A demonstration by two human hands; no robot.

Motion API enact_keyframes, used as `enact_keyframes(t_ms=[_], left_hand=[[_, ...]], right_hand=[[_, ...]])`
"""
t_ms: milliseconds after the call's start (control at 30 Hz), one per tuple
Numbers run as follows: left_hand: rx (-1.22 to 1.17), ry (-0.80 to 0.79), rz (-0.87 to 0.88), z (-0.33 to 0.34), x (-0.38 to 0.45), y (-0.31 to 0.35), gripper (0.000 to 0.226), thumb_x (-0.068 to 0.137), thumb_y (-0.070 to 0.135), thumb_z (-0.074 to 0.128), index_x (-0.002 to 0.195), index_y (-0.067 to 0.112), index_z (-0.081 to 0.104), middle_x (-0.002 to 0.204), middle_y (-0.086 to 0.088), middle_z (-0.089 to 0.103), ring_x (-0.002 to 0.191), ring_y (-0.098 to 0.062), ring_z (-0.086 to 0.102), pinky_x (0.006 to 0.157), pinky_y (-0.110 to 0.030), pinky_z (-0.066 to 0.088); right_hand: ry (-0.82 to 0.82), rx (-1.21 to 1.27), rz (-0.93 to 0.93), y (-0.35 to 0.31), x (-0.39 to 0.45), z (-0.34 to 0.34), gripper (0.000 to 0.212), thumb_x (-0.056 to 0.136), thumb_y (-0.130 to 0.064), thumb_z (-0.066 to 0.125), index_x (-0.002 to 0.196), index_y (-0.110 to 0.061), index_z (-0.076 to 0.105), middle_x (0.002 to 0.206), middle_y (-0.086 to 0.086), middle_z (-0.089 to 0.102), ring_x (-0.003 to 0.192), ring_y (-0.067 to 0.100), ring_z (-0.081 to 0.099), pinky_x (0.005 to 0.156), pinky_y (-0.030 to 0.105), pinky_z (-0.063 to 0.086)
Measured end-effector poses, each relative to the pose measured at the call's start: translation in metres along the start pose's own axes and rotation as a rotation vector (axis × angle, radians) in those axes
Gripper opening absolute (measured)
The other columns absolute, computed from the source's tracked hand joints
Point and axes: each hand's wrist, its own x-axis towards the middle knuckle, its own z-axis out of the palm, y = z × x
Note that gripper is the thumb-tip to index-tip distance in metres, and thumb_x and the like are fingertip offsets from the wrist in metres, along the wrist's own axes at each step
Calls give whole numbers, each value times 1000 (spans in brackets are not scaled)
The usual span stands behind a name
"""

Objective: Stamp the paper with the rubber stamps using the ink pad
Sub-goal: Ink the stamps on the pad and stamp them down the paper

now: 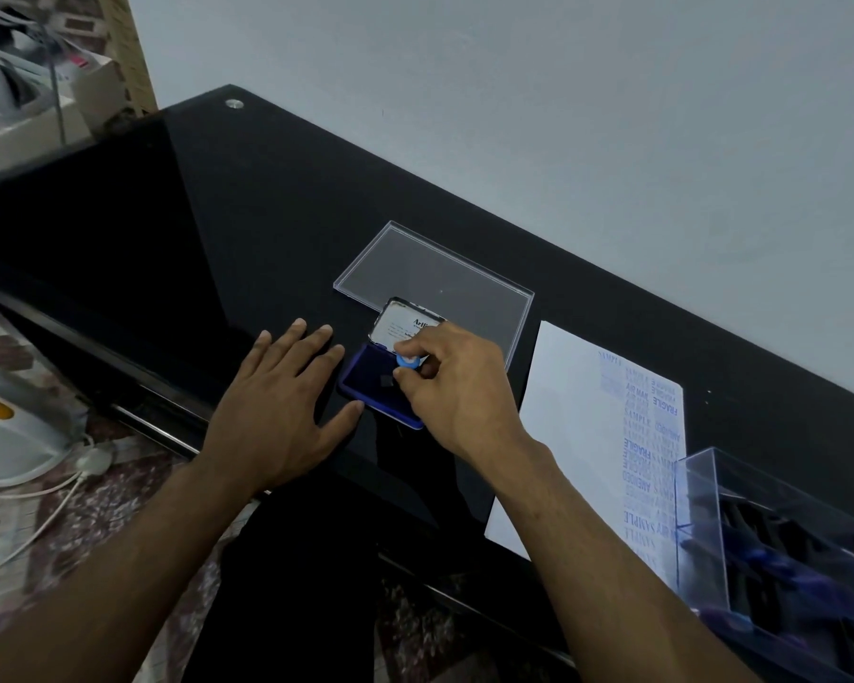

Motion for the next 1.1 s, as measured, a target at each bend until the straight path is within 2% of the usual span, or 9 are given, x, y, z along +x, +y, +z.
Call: enact_keyframes(t_ms=[167,267,467,700,967,1100], left_hand=[[15,0,2,2,0,-1,85,90,77,21,152,22,41,163,-2,30,154,-19,13,126,-47,9],[14,0,1,2,0,-1,85,90,77,21,152,22,41,163,-2,30,154,-19,13,125,-47,9],[8,4,4,1,0,-1,86,89,77,21,151,21,43,162,-3,32,154,-21,16,125,-49,12],[-4,12,8,1,-1,-1,85,90,76,21,150,20,44,162,-4,33,154,-21,17,125,-50,14],[-15,-2,4,-1,0,0,86,88,77,21,151,22,42,163,-2,30,154,-20,14,125,-48,11],[-70,12,-7,-3,2,1,85,88,76,26,151,21,41,163,-3,30,154,-20,14,125,-45,9]], right_hand=[[-15,16,8,-2,2,0,28,90,-20,70,118,-20,71,117,-3,66,99,9,64,94,25,53],[-2,26,10,0,1,1,28,88,-20,72,116,-20,71,115,-3,67,97,9,64,92,25,54],[1,34,-4,3,1,2,25,87,-19,72,113,-19,73,112,-4,68,89,2,60,83,12,48],[6,38,1,3,2,4,28,89,-20,71,117,-19,71,116,-2,67,100,9,64,94,26,53],[16,82,33,6,0,7,28,89,-20,71,118,-20,70,120,-3,65,101,10,65,93,27,55],[128,153,38,10,-5,4,26,90,-18,70,115,-19,70,119,-3,65,95,9,66,84,27,59]])
